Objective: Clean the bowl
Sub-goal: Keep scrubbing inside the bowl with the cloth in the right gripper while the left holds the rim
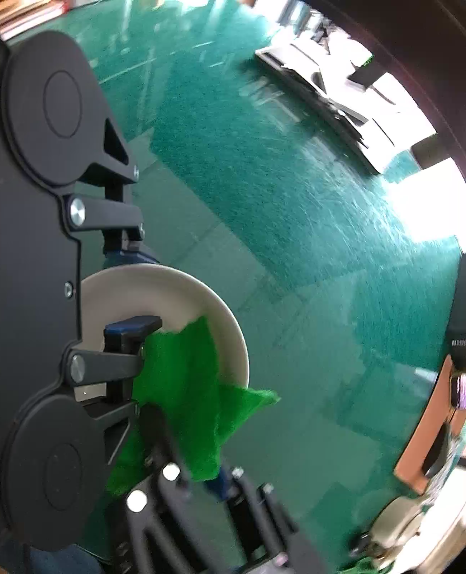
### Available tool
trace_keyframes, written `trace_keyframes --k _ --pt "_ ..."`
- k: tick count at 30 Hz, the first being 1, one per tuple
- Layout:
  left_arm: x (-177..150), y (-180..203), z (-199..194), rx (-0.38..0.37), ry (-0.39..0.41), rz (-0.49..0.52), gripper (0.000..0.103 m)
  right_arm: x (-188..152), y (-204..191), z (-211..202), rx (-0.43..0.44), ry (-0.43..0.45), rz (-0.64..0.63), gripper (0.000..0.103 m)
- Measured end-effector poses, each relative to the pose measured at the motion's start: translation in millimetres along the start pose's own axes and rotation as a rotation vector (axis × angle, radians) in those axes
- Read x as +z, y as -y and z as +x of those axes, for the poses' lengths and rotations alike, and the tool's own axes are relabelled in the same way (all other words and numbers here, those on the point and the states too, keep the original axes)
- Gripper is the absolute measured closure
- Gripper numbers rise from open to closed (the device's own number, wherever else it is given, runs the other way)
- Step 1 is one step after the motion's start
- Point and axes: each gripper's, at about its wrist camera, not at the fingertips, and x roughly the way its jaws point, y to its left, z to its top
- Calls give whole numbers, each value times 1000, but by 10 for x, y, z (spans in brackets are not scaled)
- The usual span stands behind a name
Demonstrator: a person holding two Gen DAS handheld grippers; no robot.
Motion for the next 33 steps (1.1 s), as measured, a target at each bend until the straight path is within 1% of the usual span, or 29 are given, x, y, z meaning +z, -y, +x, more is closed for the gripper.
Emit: trace_keyframes --k 2,4,6,9,11,13,14,15,16,17,19,20,21,22,23,25,26,27,29,31,33 --pt "-7 17 2 8 9 17 71 143 -43 67 -25 21 -42 80" --pt "-23 52 -16 20 12 16 71 264 -79 120 -31 40 -68 82" --pt "-21 64 -18 34 11 15 71 343 -107 159 -33 46 -88 81" --pt "-14 53 -8 41 9 1 71 306 -119 187 -50 37 -115 82" --pt "-18 36 -6 43 10 -26 70 201 -76 167 -39 22 -99 82" --pt "-24 15 -7 41 13 -55 66 67 -13 129 -15 4 -67 80" --pt "-22 8 -6 40 13 -57 58 5 4 109 -6 -4 -57 78" --pt "-11 -25 12 35 8 -96 49 -47 -15 85 -6 -8 -57 75" --pt "-9 -27 15 36 5 -101 46 -99 -34 61 -5 -13 -58 74" --pt "-6 -28 18 37 2 -107 46 -138 -49 43 -4 -17 -59 72" --pt "10 -16 21 37 -11 -103 46 -154 -41 31 5 -17 -62 71" --pt "9 -4 15 40 -13 -100 48 -141 -25 26 8 -18 -61 73" --pt "23 31 9 51 -17 -91 50 -116 -10 25 10 -14 -64 77" --pt "38 66 3 61 -22 -82 54 -62 4 32 7 -2 -74 79" --pt "43 71 1 60 -24 -87 65 -8 17 39 4 11 -85 83" --pt "70 150 -2 94 -28 -66 68 107 46 58 0 35 -103 88" --pt "79 183 -4 108 -30 -53 70 174 64 76 6 43 -102 88" --pt "99 247 4 147 -36 -39 69 226 73 79 15 56 -97 88" --pt "103 249 4 162 -38 -63 69 264 87 80 23 67 -101 88" --pt "106 225 3 162 -40 -102 69 185 108 56 28 55 -124 89" --pt "111 216 3 158 -39 -110 69 105 135 20 46 46 -130 82"
